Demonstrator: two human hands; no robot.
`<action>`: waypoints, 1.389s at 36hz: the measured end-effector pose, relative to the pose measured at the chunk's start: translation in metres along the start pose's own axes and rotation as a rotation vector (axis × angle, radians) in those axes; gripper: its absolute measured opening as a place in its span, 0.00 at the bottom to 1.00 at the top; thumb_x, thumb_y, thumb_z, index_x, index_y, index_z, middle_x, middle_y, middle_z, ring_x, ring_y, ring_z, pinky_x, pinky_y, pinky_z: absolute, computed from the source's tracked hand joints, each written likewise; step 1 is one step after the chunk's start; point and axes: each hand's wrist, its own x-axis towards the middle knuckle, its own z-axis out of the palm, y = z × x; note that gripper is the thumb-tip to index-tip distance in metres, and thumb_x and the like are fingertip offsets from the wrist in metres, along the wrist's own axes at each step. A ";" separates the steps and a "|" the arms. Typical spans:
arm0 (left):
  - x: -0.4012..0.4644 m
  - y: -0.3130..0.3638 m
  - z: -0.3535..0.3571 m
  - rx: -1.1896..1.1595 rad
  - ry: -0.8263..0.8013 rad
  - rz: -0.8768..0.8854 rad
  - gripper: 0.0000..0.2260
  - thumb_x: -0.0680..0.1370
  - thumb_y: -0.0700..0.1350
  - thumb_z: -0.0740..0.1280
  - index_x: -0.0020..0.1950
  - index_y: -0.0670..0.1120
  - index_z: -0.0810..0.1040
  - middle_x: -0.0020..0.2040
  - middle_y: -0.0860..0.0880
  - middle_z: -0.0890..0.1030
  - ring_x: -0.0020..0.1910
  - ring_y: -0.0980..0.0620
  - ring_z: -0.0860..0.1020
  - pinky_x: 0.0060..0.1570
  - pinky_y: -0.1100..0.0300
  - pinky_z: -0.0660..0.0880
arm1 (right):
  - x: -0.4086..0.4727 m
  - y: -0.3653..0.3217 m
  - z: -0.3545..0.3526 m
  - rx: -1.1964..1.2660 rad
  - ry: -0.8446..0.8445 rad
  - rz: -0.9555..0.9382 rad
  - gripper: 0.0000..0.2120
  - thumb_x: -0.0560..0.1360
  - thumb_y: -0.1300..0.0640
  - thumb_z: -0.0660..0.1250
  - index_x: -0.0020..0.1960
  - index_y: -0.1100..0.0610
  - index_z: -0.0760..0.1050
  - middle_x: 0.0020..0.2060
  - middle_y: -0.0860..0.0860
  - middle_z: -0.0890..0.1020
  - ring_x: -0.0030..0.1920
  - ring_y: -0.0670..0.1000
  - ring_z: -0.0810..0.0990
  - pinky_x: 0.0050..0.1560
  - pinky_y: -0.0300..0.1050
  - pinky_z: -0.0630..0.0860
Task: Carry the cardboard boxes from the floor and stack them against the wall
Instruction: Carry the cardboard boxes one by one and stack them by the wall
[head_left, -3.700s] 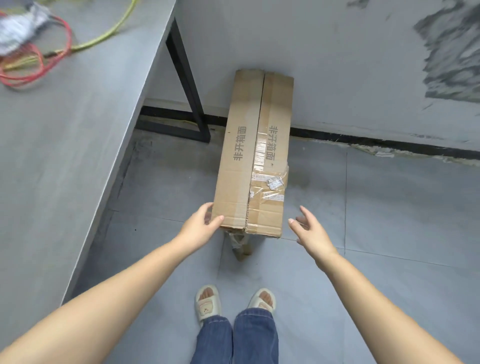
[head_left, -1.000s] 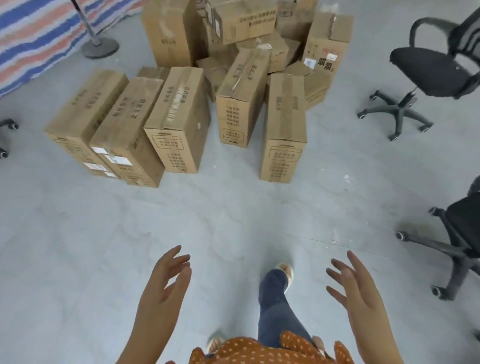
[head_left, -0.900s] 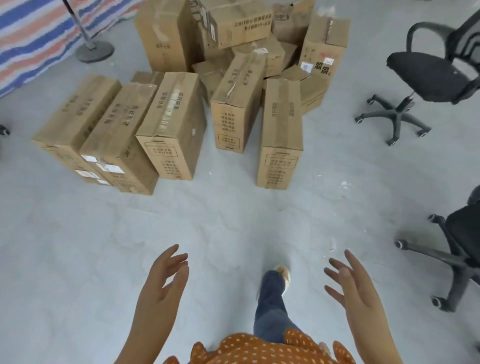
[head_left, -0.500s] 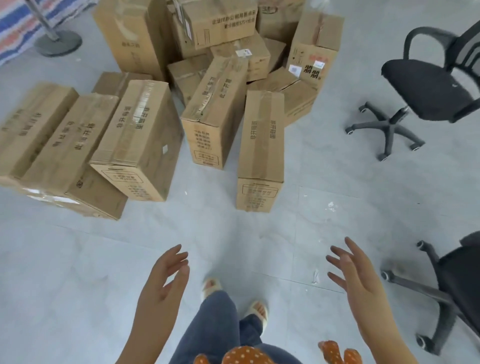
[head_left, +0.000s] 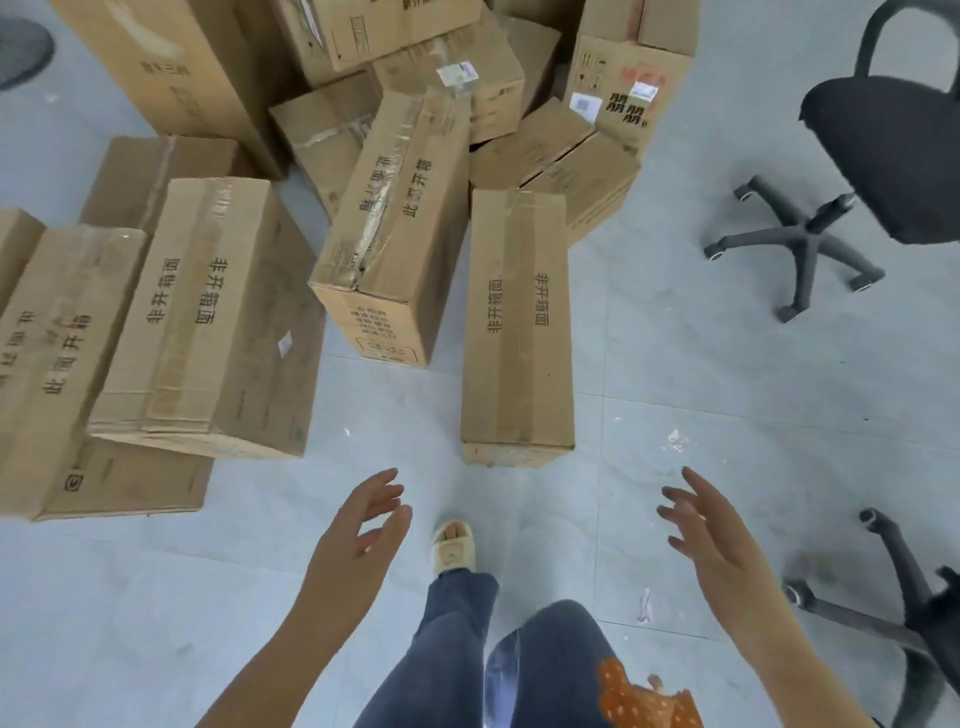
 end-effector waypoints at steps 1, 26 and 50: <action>0.017 0.002 0.006 0.012 -0.020 -0.017 0.13 0.79 0.45 0.63 0.62 0.56 0.70 0.61 0.53 0.76 0.55 0.61 0.75 0.48 0.76 0.68 | 0.020 0.000 0.003 -0.021 -0.023 0.018 0.12 0.75 0.38 0.61 0.57 0.30 0.66 0.56 0.37 0.78 0.59 0.47 0.78 0.65 0.55 0.72; 0.326 -0.188 0.183 -0.317 -0.294 -0.398 0.40 0.65 0.64 0.73 0.73 0.55 0.64 0.64 0.53 0.77 0.64 0.51 0.75 0.67 0.47 0.68 | 0.318 0.180 0.156 0.239 -0.433 0.386 0.24 0.75 0.50 0.66 0.67 0.41 0.60 0.57 0.38 0.75 0.47 0.32 0.79 0.40 0.29 0.76; 0.226 0.031 0.113 -0.418 -0.243 -0.319 0.15 0.81 0.51 0.61 0.66 0.63 0.67 0.59 0.58 0.78 0.57 0.54 0.77 0.59 0.39 0.74 | 0.224 -0.026 0.065 0.360 -0.154 0.325 0.14 0.81 0.50 0.58 0.65 0.41 0.70 0.51 0.43 0.80 0.49 0.49 0.79 0.55 0.64 0.77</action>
